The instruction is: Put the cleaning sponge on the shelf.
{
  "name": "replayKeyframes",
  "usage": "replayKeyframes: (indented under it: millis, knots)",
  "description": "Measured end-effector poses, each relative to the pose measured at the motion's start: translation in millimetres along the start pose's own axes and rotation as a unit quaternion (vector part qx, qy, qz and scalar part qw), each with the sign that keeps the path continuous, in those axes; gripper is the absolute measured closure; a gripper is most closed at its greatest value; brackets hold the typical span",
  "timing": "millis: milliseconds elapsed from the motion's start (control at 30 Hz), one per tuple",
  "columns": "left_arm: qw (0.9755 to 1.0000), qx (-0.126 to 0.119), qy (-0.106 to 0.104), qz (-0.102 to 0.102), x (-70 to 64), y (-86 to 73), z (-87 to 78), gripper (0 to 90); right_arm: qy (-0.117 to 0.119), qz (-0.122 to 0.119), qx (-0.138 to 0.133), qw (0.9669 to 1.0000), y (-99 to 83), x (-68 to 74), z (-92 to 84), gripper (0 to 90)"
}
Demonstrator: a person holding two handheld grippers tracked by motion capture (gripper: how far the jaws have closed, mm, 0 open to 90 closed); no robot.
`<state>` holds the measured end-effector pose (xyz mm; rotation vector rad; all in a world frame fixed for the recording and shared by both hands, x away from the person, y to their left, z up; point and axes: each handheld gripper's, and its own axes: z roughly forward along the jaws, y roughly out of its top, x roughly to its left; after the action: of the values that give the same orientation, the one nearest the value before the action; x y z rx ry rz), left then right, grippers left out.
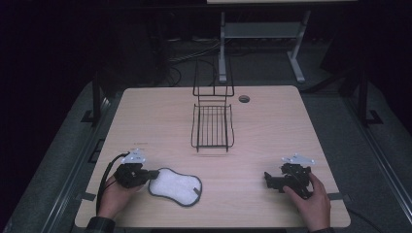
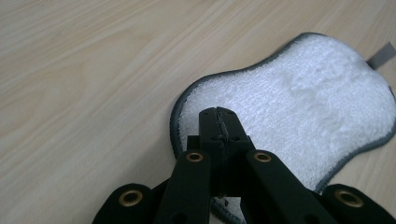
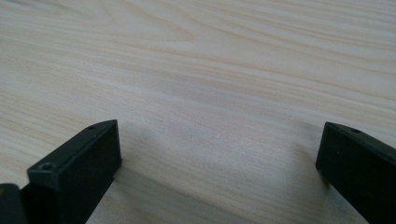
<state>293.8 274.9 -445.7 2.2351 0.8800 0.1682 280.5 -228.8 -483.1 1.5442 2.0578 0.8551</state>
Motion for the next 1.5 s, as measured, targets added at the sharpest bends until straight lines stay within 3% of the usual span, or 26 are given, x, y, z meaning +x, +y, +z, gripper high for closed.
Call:
replayKeyframes:
  millis: [167,333,500,800,1000,1300,1500]
  knots:
    - [0.9999,-0.012,0.0,-0.002,-2.3,-0.9,-5.2,89.6,0.0,0.0,0.0,1.0,0.0,0.0,0.0,0.0]
    - [0.9988,-0.033,-0.033,0.019,-20.7,14.1,0.5,89.6,0.0,0.0,0.0,1.0,0.0,0.0,0.0,0.0]
    - [0.9966,-0.024,-0.061,0.051,-39.9,28.9,16.2,89.6,0.0,0.0,0.0,1.0,0.0,0.0,0.0,0.0]
    - [0.9929,-0.003,-0.092,0.076,-61.9,41.9,39.3,89.6,0.0,0.0,0.0,1.0,0.0,0.0,0.0,0.0]
    - [0.9917,0.017,-0.093,0.086,-66.4,41.6,49.6,89.6,0.0,0.0,0.0,1.0,0.0,0.0,0.0,0.0]
    - [0.9921,0.016,-0.088,0.089,-64.3,48.0,55.6,89.6,0.0,0.0,0.0,1.0,0.0,0.0,0.0,0.0]
    - [0.9928,0.014,-0.084,0.085,-56.1,56.5,62.6,89.6,0.0,0.0,0.0,1.0,0.0,0.0,0.0,0.0]
